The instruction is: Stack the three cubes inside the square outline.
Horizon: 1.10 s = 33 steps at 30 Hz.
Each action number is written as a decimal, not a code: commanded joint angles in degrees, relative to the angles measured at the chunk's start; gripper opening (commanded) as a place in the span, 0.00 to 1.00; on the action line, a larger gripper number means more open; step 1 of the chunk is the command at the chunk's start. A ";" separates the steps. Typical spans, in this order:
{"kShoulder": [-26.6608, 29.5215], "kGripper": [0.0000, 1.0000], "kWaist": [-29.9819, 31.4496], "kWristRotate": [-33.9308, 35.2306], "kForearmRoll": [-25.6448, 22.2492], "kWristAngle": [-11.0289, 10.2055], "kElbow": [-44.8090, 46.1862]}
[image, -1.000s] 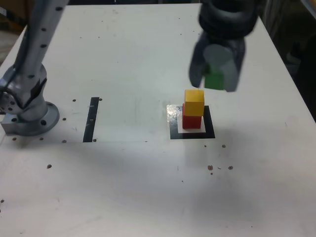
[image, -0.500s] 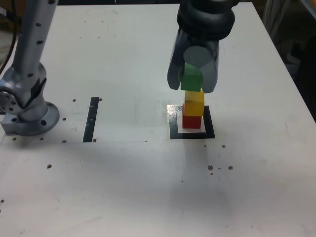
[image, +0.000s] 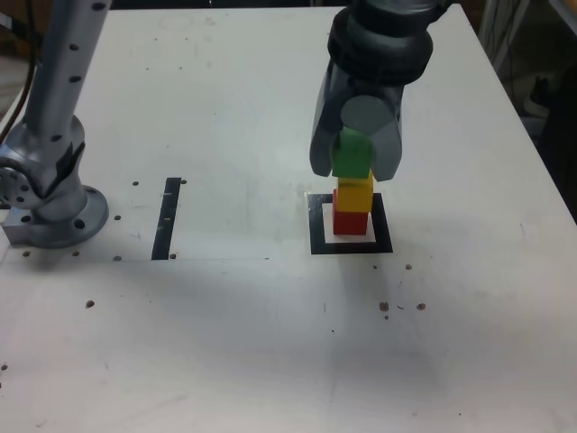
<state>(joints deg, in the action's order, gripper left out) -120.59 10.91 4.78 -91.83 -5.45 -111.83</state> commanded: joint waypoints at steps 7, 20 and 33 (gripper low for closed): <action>-0.71 0.02 -1.16 0.13 0.05 1.04 1.14; -1.94 0.16 -2.12 -0.90 0.52 1.11 0.93; -2.26 0.70 -2.12 -1.33 0.98 1.28 0.85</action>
<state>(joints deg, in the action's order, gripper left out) -122.57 8.87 3.55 -90.36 -4.30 -110.95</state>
